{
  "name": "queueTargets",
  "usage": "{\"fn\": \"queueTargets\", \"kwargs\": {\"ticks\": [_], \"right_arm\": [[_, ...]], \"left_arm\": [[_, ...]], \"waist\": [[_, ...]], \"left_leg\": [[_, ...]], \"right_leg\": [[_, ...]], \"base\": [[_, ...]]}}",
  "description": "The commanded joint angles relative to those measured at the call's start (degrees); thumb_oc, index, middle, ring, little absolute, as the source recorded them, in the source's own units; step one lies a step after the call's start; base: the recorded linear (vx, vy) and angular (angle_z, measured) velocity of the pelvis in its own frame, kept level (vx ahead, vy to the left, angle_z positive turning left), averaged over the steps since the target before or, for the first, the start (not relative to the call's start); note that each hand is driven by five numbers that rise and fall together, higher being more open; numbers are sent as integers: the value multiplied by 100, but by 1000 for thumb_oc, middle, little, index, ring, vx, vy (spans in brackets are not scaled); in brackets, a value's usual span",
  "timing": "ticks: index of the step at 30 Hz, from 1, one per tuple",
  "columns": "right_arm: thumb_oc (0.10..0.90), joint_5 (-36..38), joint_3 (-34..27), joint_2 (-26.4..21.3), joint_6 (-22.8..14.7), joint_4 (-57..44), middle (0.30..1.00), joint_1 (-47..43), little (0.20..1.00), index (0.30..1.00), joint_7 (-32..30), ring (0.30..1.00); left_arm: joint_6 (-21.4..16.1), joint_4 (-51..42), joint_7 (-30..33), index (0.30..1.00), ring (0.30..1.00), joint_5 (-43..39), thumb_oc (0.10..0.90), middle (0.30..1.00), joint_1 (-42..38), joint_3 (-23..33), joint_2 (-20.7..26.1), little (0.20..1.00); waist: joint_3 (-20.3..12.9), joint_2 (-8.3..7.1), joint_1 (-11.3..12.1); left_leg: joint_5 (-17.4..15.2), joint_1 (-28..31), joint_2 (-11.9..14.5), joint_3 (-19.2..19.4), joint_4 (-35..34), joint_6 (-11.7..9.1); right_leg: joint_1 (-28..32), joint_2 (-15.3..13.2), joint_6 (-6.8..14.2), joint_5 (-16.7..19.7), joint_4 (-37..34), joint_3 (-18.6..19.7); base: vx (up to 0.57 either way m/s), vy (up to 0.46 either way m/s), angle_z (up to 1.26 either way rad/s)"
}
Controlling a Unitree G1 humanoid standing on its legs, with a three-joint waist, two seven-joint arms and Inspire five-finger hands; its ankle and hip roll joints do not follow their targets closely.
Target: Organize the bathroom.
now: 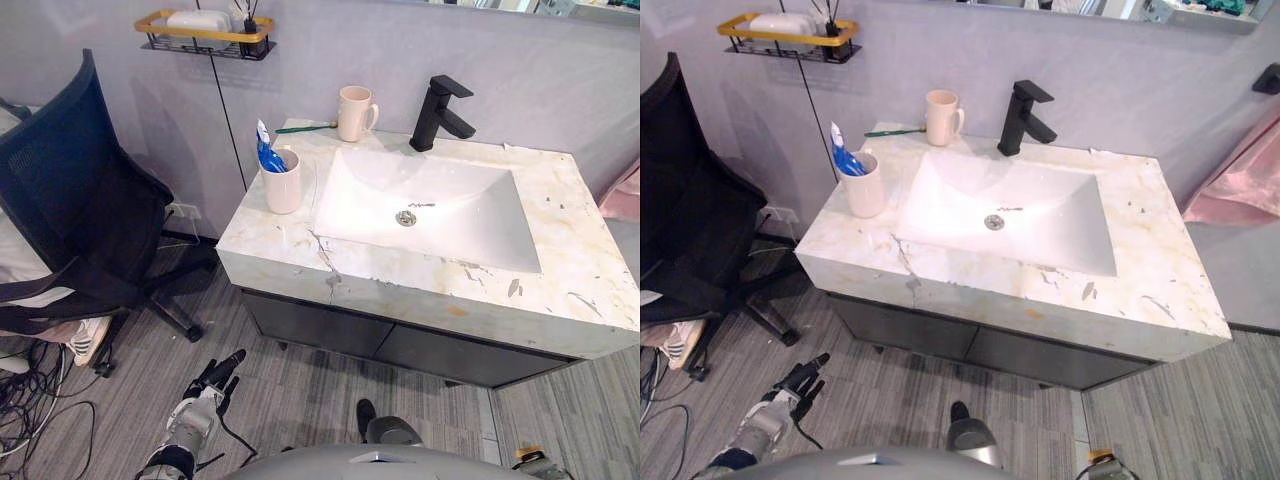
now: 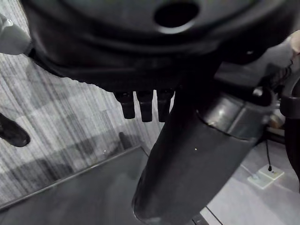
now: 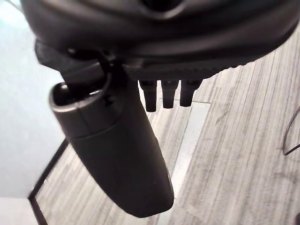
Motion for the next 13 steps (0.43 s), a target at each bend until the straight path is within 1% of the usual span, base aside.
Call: {"fn": "queueTargets", "kwargs": {"ticks": [1, 2, 3, 4, 5, 6, 7, 8, 11, 12, 13], "right_arm": [[800, -426, 183, -323, 412, 278, 900, -193, 900, 900, 1025, 900], [800, -458, 317, -284, 564, 287, 900, -209, 900, 900, 1252, 900], [800, -757, 690, -173, 1162, 374, 900, -268, 900, 900, 2022, 900], [800, -985, 924, -134, 1371, 511, 900, -286, 900, 900, 2318, 900], [800, -1219, 1025, -123, 1499, 590, 900, -289, 900, 900, 2628, 900], [800, -1359, 1141, -110, 1527, 657, 900, -303, 900, 900, 2841, 900], [800, -1584, 1309, -87, 1664, 728, 900, -321, 900, 900, 3012, 900], [800, -1836, 1510, -73, 1700, 839, 900, -319, 900, 900, 3396, 900], [800, -2050, 1738, -29, 1799, 900, 900, -323, 900, 900, 3632, 900], [800, -1973, 1750, -12, 1760, 967, 900, -323, 900, 900, 3726, 900], [800, -2071, 1721, -9, 1758, 985, 900, -323, 900, 900, 3761, 900]], "left_arm": [[-209, 72, 46, 900, 900, -158, 800, 900, -491, 231, 40, 900], [-184, 74, 82, 900, 900, -142, 800, 900, -487, 235, 28, 900], [-134, 140, 145, 900, 900, -61, 800, 900, -493, 181, -2, 900], [-110, 217, 143, 900, 900, 23, 800, 900, -510, 167, -25, 900], [-98, 268, 144, 900, 900, 64, 800, 900, -520, 170, -49, 900], [-67, 281, 154, 900, 900, 92, 800, 900, -520, 171, -54, 900], [-16, 308, 148, 900, 900, 129, 800, 900, -513, 148, -41, 900], [26, 386, 92, 900, 900, 263, 800, 900, -485, 155, -64, 900], [121, 473, 27, 900, 900, 432, 800, 900, -426, 130, -66, 900], [92, 605, -191, 900, 900, 649, 800, 900, -302, 129, -65, 900], [97, 659, -323, 900, 900, 766, 800, 900, -219, 163, -59, 900]], "waist": [[-105, -44, 84], [-108, -41, 94], [-123, -33, 143], [-139, -34, 174], [-150, -32, 192], [-154, -32, 217], [-159, -39, 253], [-166, -39, 296], [-171, -43, 358], [-170, -52, 425], [-166, -49, 461]], "left_leg": [[-528, 110, 297, 42, 258, 48], [-516, 116, 301, 38, 242, 44], [-504, 119, 302, 22, 222, 28], [-498, 112, 303, 10, 218, 19], [-498, 110, 305, 0, 216, 13], [-489, 107, 308, -3, 210, 8], [-481, 105, 308, -11, 208, -3], [-476, 107, 311, -28, 202, -13], [-461, 96, 311, -61, 198, -32], [-472, 72, 291, -110, 196, -32], [-466, 52, 283, -153, 194, -37]], "right_leg": [[-471, 255, 132, -197, 195, 95], [-444, 254, 119, -198, 168, 83], [-391, 255, 97, -213, 120, 46], [-358, 258, 84, -227, 89, 27], [-348, 258, 85, -230, 78, 17], [-324, 248, 78, -233, 59, -11], [-293, 246, 75, -243, 39, -37], [-251, 244, 72, -251, 6, -72], [-189, 238, 61, -265, -39, -125], [-178, 238, 55, -280, -62, -171], [-162, 234, 49, -281, -84, -206]], "base": [[0, 0, 0], [0, 0, 0], [0, 0, 0], [0, 0, 0], [0, 0, 0], [0, 0, 0], [0, 0, 0], [-1, -23, 4], [-9, -18, 8], [-30, -19, 14], [-43, -23, 19]]}}
